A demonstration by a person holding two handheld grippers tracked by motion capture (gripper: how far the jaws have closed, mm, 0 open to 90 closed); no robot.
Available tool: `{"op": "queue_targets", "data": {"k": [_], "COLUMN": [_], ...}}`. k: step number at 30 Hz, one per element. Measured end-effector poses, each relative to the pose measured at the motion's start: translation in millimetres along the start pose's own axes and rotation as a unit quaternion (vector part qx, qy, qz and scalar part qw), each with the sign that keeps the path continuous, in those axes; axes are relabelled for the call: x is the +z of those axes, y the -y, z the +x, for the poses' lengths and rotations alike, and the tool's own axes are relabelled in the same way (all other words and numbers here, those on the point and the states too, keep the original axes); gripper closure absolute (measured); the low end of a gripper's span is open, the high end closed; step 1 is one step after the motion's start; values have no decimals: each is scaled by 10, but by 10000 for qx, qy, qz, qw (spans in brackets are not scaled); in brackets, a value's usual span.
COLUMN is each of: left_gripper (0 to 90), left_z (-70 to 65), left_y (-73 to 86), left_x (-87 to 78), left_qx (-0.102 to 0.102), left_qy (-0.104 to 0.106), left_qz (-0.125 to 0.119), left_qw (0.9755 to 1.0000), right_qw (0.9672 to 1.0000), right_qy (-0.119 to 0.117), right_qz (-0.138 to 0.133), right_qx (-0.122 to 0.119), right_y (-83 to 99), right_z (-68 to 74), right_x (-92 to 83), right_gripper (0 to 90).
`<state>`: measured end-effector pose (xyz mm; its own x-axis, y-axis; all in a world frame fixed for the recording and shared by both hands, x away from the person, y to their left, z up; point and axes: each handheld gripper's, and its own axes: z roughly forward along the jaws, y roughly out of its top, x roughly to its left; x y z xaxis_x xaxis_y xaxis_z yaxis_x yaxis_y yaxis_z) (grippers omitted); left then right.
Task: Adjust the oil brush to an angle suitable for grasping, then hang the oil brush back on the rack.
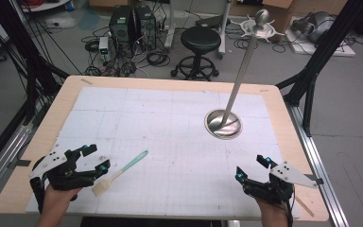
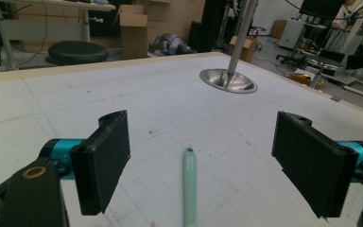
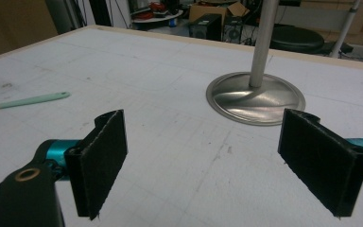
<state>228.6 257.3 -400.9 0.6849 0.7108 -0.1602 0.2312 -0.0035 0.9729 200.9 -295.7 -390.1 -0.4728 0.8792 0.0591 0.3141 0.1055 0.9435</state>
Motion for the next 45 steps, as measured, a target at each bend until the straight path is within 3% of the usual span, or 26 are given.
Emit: {"op": "queue_targets", "data": {"k": [6,10,15,18,26,31,35,37,42,45], "left_gripper": [204,206,206,205,206,223,346,370,453,472], "left_z": [37,27,33,39,40,12,0,-6,10,13], "left_y": [8,30,49,58,102,137,195,217,252,268], "left_x": [-41,-10,8,7,77,150,225,258,323,387], "left_qx": [-44,-15,-2,-4,-51,-25,5,76,183,183], "left_qy": [-89,-93,-75,-71,16,0,132,95,111,77], "left_qz": [-19,94,180,220,665,1105,1528,1722,2048,2155], "left_qw": [9999,9999,9998,9997,9978,9939,9882,9850,9786,9763], "right_qw": [10000,10000,9998,9999,10000,9999,9999,9999,9999,9999], "right_qy": [25,30,60,31,-8,-100,-106,-100,-123,-114], "right_qz": [7,10,-67,-55,4,78,68,77,88,87], "right_qx": [-42,-40,159,136,65,-43,-7,-7,-17,-13], "right_y": [16,27,32,28,35,43,50,51,51,54], "right_z": [11,-4,-37,-30,-17,0,-19,-29,-9,-3], "right_x": [-4,-14,-9,-4,7,19,14,20,35,41], "right_gripper": [162,162,161,161,161,161,161,161,161,161]}}
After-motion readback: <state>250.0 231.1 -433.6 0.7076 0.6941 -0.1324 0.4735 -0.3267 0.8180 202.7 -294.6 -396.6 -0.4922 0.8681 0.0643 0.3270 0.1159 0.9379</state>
